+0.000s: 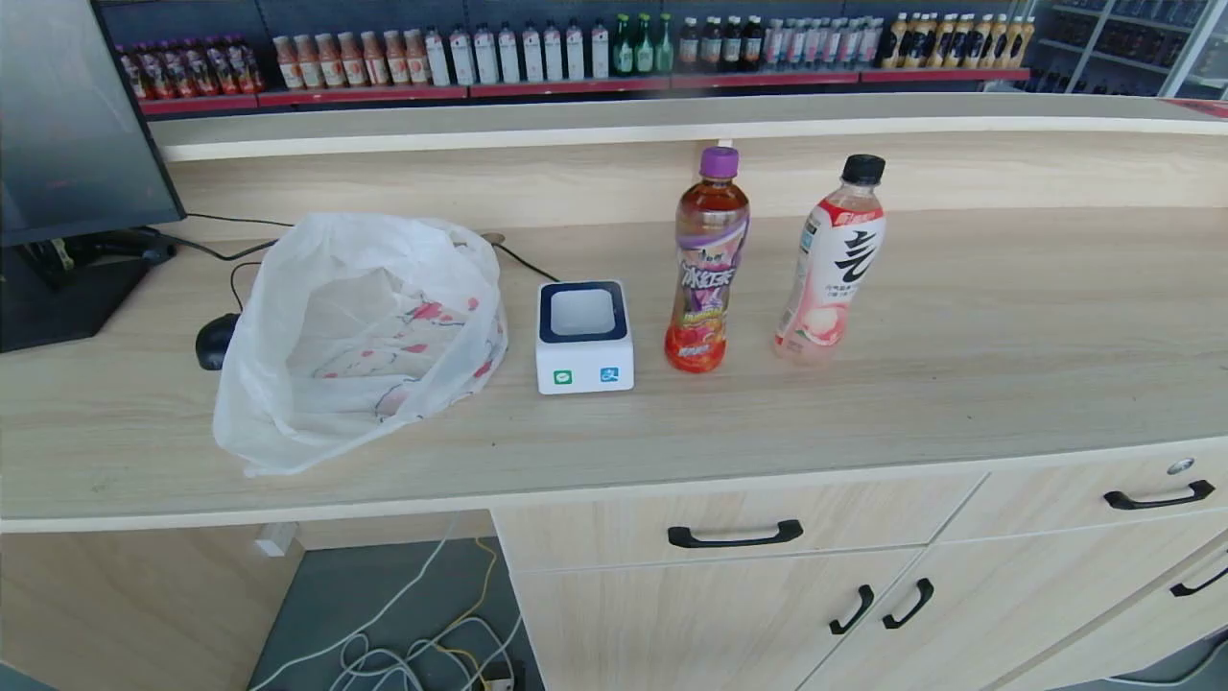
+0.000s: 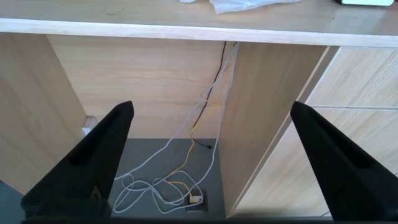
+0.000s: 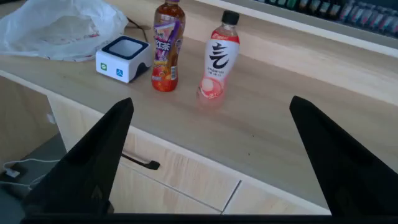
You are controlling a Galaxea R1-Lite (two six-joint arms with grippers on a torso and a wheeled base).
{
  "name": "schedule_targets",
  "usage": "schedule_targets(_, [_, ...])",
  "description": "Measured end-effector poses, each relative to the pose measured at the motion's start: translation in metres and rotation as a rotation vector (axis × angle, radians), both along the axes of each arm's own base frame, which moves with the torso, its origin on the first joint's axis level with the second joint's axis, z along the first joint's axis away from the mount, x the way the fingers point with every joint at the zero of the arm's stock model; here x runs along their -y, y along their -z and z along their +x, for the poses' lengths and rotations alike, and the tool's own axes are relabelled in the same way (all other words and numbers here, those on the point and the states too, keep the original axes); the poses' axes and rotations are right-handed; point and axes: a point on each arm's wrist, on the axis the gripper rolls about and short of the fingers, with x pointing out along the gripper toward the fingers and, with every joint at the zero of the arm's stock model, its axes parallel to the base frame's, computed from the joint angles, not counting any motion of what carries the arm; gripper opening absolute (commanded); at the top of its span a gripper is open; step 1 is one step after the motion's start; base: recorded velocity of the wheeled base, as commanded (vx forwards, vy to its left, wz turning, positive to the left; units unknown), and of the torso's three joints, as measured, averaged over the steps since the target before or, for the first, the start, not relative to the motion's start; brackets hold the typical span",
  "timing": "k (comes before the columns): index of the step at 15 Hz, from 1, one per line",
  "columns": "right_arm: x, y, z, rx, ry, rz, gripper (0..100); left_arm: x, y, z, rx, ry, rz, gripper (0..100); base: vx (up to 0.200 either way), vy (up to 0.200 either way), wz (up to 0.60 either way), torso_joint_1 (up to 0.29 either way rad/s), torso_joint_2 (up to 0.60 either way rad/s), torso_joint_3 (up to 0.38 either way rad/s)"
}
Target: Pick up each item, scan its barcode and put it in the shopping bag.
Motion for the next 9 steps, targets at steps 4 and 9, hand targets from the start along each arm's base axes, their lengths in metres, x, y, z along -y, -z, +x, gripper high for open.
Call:
schedule_targets(4, [-0.038,-0.007,0.046,0.051,-0.245,-0.005,100,0.000,0.000,0.000,0.000,0.000,-0.001,100,0.000,0.000,0.00,0.000,0.00,0.000])
schedule_targets(9, [-0.076,0.006,0.060,0.006,-0.384,-0.063,100,0.000,0.000,0.000,0.000,0.000,0.000,100,0.000,0.000,0.00,0.000,0.00,0.000])
